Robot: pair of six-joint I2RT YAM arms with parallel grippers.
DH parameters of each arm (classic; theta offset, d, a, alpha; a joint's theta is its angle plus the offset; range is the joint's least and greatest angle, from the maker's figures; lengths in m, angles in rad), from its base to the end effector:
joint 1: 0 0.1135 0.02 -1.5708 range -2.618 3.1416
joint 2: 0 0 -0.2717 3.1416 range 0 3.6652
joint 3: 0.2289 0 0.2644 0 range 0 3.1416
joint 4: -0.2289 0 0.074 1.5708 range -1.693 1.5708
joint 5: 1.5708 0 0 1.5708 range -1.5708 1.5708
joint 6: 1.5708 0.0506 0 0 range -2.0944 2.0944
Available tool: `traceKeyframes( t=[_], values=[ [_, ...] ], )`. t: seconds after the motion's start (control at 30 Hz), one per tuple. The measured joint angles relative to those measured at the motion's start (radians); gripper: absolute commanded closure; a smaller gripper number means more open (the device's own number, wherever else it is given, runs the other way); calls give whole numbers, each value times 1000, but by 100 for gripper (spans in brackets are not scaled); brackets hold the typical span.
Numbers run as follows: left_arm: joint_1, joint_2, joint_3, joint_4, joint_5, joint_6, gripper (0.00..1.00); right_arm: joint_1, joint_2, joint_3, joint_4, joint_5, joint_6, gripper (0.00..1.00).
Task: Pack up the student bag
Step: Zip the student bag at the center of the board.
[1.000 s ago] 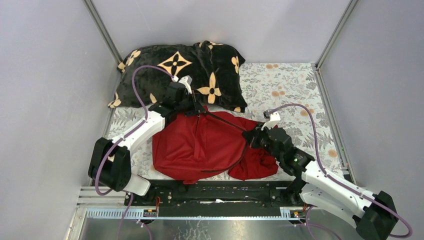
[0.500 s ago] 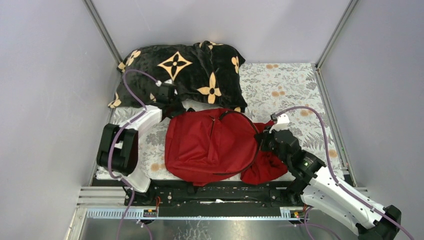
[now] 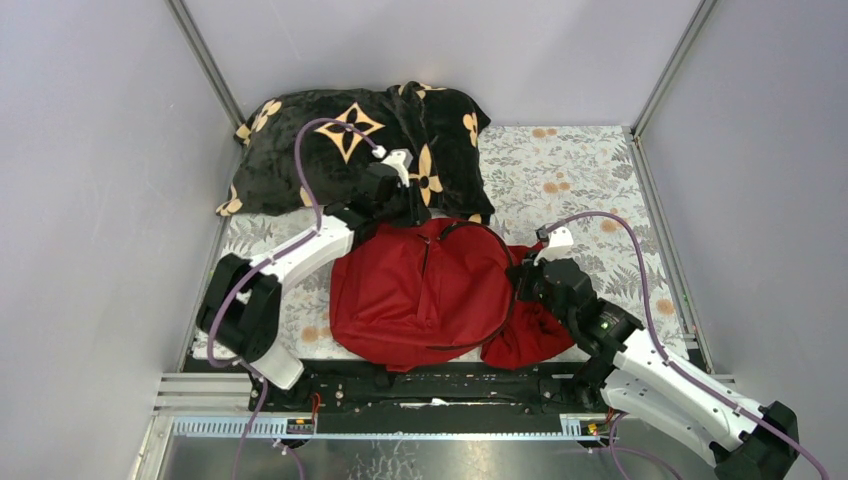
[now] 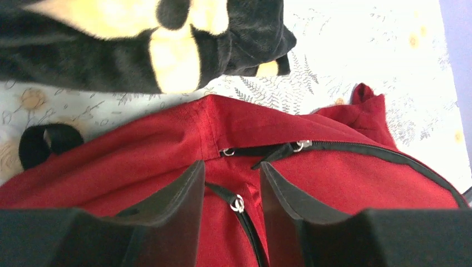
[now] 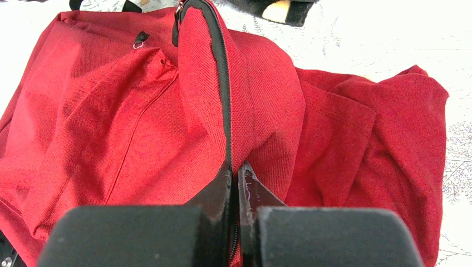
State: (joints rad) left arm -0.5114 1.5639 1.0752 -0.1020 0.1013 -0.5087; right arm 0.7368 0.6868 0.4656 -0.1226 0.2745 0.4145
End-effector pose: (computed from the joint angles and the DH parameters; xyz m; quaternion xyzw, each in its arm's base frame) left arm 0.3262 -0.1889 0.2480 0.0250 0.8811 -0.2685 0.3884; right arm 0.1498 0.1174 0.2465 -0.0522 0.8121 0.2166 0.5393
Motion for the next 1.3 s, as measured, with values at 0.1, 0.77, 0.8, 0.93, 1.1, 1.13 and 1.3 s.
traceKeyframes(
  t=[0.1, 0.77, 0.8, 0.93, 1.1, 1.13, 1.3],
  values=[
    [-10, 72, 45, 8, 35, 104, 49, 0, -2, 0, 1, -3, 0, 100],
    [-38, 257, 43, 136, 351, 414, 80, 0, 55, 0, 45, -32, 1, 100],
    [-38, 258, 43, 138, 349, 414, 85, 0, 55, 0, 45, -32, 1, 100],
    [-37, 259, 55, 141, 337, 408, 91, 0, 55, 0, 40, -32, 3, 100],
    [-31, 259, 76, 140, 323, 405, 100, 0, 30, -6, 20, -26, 10, 100],
    [-29, 259, 78, 139, 321, 403, 100, 0, 23, -10, 14, -24, 12, 100],
    [-17, 258, 78, 133, 322, 378, 100, 0, 14, -20, -13, -20, 13, 100]
  ],
)
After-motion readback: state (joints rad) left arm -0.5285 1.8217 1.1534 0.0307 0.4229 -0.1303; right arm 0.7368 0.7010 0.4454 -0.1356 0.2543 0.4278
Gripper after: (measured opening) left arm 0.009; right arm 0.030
